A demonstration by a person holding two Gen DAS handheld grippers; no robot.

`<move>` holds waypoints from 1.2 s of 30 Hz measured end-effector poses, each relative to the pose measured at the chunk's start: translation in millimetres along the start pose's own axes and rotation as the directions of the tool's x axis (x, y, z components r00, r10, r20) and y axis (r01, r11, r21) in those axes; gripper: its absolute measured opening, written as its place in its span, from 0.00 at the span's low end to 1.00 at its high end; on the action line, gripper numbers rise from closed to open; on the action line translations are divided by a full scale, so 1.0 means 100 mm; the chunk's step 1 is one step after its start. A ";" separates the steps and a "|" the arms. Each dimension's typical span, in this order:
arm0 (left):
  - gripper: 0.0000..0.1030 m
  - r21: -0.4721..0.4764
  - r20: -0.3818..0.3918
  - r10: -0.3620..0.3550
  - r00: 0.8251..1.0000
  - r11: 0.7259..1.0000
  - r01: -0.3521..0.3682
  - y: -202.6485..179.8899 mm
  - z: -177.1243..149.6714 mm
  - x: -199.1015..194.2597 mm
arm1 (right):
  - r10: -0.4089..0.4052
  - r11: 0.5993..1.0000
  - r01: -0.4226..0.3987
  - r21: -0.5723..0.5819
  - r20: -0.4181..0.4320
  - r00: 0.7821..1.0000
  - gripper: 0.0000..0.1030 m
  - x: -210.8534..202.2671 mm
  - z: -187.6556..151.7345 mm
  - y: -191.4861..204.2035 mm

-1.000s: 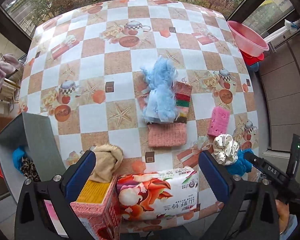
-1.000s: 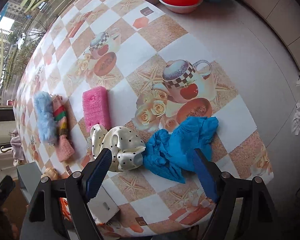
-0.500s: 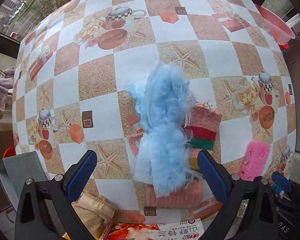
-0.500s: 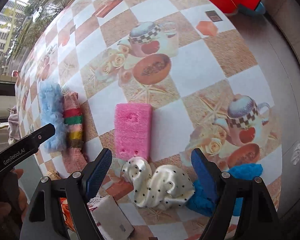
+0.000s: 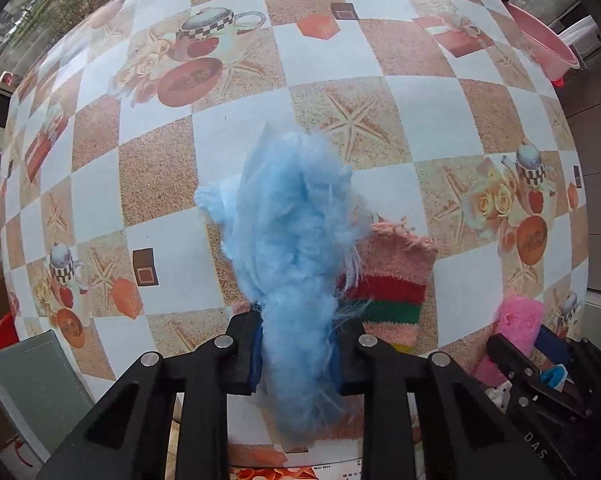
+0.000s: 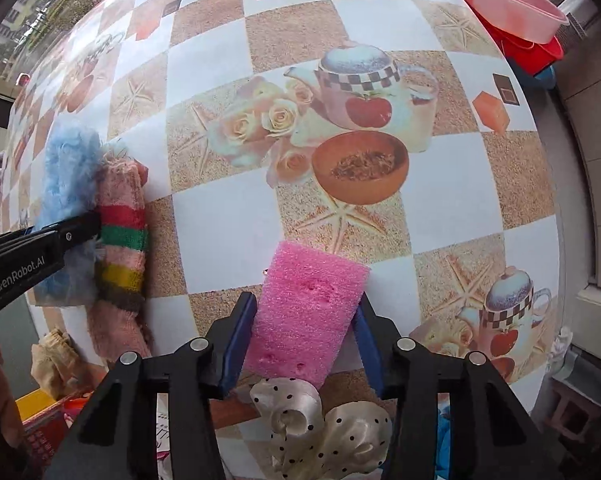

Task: Organize soft objects
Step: 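Grasp the light-blue fluffy item with the left tool while the right grasps the pink sponge, then carry the fluffy item and pink sponge with both tools over the white box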

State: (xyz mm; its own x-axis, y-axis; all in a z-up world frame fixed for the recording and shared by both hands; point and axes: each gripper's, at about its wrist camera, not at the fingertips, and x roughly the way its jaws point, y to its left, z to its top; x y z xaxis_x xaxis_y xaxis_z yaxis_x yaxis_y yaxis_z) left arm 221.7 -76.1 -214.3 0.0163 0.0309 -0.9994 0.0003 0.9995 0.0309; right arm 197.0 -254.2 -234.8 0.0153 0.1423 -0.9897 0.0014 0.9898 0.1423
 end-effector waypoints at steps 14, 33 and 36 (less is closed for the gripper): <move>0.27 0.025 0.160 -0.018 0.987 1.000 0.015 0.08 -0.31 -0.83 | 0.130 0.989 -0.139 0.052 0.149 0.980 0.48 -0.74 -0.06 0.02; 0.27 -0.004 0.300 -0.105 0.948 0.994 0.111 0.62 -1.41 -1.74 | 0.209 0.978 -0.210 -0.006 0.151 0.966 0.48 -1.22 -0.86 0.58; 0.27 0.016 0.304 -0.125 0.945 0.992 0.127 0.67 -1.63 -1.83 | 0.213 0.976 -0.216 0.006 0.151 0.965 0.48 -1.29 -1.06 0.64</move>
State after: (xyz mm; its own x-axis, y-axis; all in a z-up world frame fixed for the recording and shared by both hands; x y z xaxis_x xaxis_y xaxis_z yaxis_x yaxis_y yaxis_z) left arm 56.1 -14.6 -32.0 0.3189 -0.0965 -0.9429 0.0179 0.9952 -0.0958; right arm 89.4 -209.3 -99.7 0.1664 0.3473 -0.9229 0.0040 0.9357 0.3528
